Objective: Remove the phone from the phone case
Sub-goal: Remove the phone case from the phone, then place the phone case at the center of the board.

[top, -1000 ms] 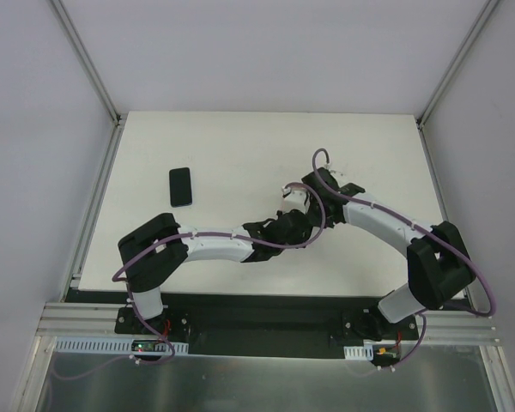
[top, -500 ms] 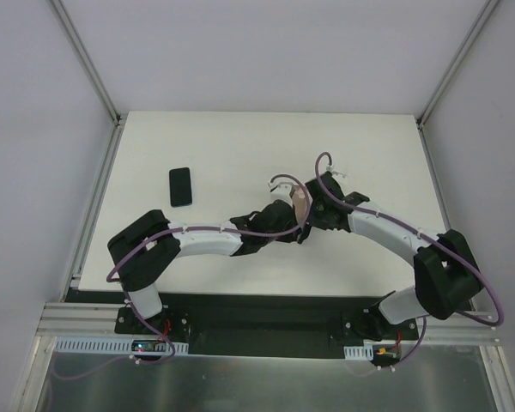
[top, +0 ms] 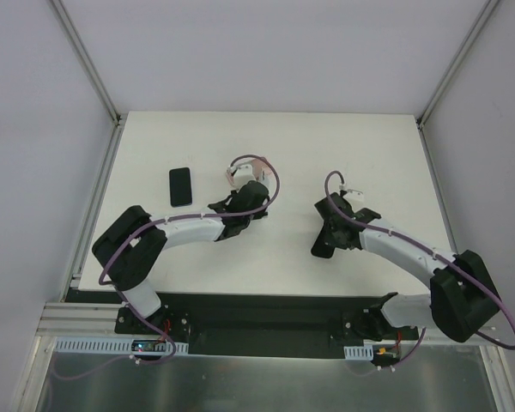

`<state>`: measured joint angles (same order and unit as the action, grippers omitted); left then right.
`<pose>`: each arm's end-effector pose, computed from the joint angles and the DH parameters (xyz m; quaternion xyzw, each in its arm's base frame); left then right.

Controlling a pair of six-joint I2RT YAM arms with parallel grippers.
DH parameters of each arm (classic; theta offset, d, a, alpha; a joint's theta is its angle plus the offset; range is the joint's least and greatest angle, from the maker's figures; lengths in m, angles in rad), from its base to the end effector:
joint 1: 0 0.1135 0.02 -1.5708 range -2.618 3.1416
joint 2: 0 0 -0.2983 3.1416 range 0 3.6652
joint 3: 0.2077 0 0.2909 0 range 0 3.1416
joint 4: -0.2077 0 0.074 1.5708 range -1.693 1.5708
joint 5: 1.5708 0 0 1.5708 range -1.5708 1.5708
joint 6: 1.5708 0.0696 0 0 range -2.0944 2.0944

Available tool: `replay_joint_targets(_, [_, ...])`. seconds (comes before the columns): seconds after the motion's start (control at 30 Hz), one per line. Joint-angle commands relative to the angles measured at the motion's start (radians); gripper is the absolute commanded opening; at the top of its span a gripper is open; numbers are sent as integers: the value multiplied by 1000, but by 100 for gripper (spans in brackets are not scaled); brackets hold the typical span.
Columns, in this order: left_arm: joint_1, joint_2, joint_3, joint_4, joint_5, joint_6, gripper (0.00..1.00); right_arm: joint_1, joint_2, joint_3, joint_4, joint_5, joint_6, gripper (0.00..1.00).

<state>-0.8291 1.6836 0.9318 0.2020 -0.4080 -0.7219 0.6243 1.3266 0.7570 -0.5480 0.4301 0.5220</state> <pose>0.3041 -0.2910 0.1873 -0.0531 0.8585 -0.2088 0.4654 0.2442 0.1401 0.1766 -0.0008 0.9532 -0.0557 0.2972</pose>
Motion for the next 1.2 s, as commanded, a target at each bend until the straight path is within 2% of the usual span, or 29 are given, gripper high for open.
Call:
replay_joint_targets(0.0, [-15,-59,-25,-42,-49,13,0,5,-29,-27,-241,61,-82,1])
replay_joint_targets(0.23, [-15,-110,-21,-44,-29,76,0,-26,6,44,-199,53,-117,1])
replay_joint_targets(0.37, [-18,-111,-5,-46,-6,133,0,-116,2,76,-123,-52,-152,1])
replay_joint_targets(0.47, [-30,-98,39,-64,-6,258,0,-207,6,88,-43,-176,-194,1])
replay_joint_targets(0.5, [-48,-91,53,-68,-12,347,0,-250,9,88,-24,-207,-200,1])
replay_joint_targets(0.67, [-102,-26,140,-142,-141,515,0,-343,80,113,54,-319,-229,1])
replay_joint_targets(0.93, [-203,134,251,-190,-357,671,0,-463,155,117,105,-295,-195,1])
replay_joint_targets(1.17, [-263,197,309,-196,-344,681,0,-619,149,93,125,-266,-175,1])
